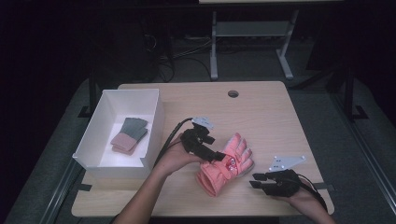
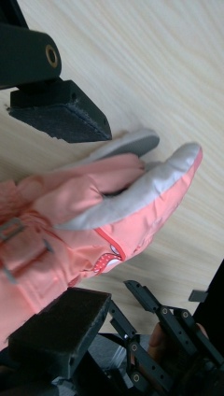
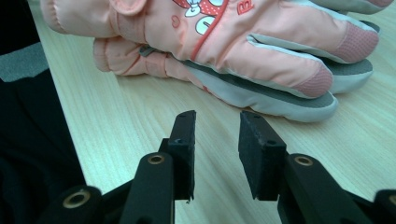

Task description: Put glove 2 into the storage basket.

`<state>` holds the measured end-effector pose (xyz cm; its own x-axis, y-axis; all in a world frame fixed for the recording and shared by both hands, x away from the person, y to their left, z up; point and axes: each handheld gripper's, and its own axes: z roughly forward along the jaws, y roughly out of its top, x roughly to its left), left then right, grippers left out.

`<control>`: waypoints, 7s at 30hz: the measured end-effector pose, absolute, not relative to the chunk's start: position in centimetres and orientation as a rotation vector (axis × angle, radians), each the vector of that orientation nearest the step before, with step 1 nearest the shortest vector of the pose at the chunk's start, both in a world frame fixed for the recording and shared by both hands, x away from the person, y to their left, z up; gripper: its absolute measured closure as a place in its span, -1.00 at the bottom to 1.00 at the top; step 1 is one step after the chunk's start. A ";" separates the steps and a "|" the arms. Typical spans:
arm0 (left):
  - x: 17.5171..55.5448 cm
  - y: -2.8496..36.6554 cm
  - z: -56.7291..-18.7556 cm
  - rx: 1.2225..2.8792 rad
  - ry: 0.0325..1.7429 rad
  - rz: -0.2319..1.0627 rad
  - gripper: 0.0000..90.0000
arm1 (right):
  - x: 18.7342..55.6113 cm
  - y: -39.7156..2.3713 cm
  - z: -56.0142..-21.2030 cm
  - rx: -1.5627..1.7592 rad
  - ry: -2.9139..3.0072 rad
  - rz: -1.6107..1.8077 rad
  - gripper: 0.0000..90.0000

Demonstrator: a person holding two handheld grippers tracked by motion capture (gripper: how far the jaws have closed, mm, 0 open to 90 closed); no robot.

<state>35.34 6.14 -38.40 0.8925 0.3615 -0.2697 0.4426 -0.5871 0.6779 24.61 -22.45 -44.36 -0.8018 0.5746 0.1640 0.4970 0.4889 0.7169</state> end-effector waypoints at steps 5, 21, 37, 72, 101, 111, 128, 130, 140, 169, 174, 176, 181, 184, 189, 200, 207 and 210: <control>35.8 4.7 -39.2 2.286 0.555 -0.145 -0.65 | 24.6 -22.4 -44.3 0.945 2.614 1.203 0.41; 36.0 2.7 -43.8 2.383 0.618 -0.243 -0.72 | 24.8 -22.5 -44.5 0.940 2.610 1.166 0.36; 35.8 1.7 -45.2 2.444 0.655 -0.329 -0.68 | 24.9 -22.6 -44.5 0.937 2.607 1.155 0.39; 37.3 4.7 -42.7 2.325 0.746 -0.489 0.35 | 25.5 -22.6 -45.2 1.115 2.547 1.173 -0.81; 38.6 12.3 -30.8 2.212 0.827 -0.244 0.34 | 26.2 -23.7 -45.7 1.194 2.429 1.135 -0.83; 39.0 17.5 -28.1 2.145 0.914 -0.149 0.33 | 26.2 -23.6 -45.7 1.189 2.428 1.129 -0.83; 39.7 27.0 -26.8 2.023 1.121 -0.003 0.33 | 26.2 -23.5 -45.8 1.188 2.432 1.124 -0.83; 39.8 28.0 -27.0 2.013 1.146 0.012 0.33 | 26.2 -23.5 -45.8 1.185 2.432 1.124 -0.83; 40.5 32.5 -28.9 1.941 1.294 0.035 0.33 | 26.2 -23.5 -45.9 1.190 2.439 1.116 -0.83; 42.8 32.0 -40.7 2.006 1.473 -0.147 0.11 | 26.5 -24.2 -45.9 1.203 2.418 1.096 -0.83; 42.8 32.0 -40.9 2.028 1.464 -0.156 -0.17 | 26.7 -24.8 -46.0 1.214 2.406 1.091 -0.83; 42.8 31.9 -40.9 2.035 1.460 -0.151 -0.29 | 26.8 -24.9 -46.0 1.221 2.401 1.090 -0.83; 42.6 31.8 -39.8 2.054 1.467 -0.057 -0.70 | 26.8 -25.0 -46.0 1.216 2.400 1.098 -0.83; 42.3 32.1 -38.4 2.032 1.446 -0.025 -0.71 | 26.8 -25.0 -46.0 1.212 2.402 1.098 -0.83; 41.8 32.6 -36.2 2.025 1.419 0.033 -0.71 | 26.8 -24.8 -45.9 1.208 2.403 1.098 -0.83; 40.7 32.1 -31.0 1.995 1.264 0.137 -0.70 | 26.7 -24.7 -45.8 1.211 2.400 1.093 -0.83; 39.4 29.0 -29.3 2.016 1.116 0.161 -0.70 | 26.7 -24.7 -45.8 1.212 2.402 1.087 -0.83; 39.0 27.4 -28.9 2.025 1.079 0.165 -0.70 | 26.6 -24.6 -45.8 1.212 2.402 1.088 -0.83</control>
